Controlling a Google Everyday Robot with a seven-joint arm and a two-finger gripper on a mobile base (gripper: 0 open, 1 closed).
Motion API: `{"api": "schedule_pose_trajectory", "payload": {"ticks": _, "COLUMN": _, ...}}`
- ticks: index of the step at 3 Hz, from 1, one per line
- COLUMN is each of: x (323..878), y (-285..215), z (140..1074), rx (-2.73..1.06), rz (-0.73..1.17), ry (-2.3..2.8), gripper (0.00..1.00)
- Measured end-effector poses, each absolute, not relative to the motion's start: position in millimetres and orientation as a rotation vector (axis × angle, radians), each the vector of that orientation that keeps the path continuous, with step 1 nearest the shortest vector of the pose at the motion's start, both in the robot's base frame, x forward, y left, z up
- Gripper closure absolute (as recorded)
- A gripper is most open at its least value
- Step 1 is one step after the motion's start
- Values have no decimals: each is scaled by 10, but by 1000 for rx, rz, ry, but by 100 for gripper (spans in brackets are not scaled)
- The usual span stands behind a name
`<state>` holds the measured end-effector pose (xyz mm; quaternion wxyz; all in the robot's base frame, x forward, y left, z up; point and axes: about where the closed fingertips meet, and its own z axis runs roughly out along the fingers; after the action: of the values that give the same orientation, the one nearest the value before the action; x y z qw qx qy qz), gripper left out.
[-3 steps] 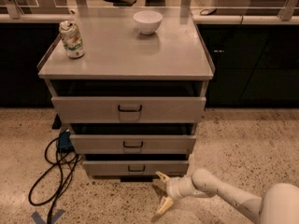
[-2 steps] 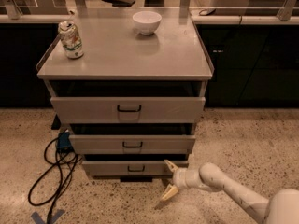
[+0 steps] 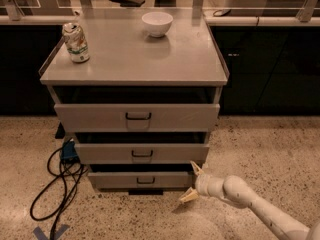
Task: Open bottom drawer
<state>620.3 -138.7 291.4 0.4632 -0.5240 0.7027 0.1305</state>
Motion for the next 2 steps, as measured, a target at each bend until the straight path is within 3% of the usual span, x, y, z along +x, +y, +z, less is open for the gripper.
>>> {"api": "schedule_pose_trajectory", "payload": {"ticks": 2, "x": 6210, "y": -1307, "z": 2813, "rx": -1322, "rz": 339, "ry": 1745, "gripper": 0}}
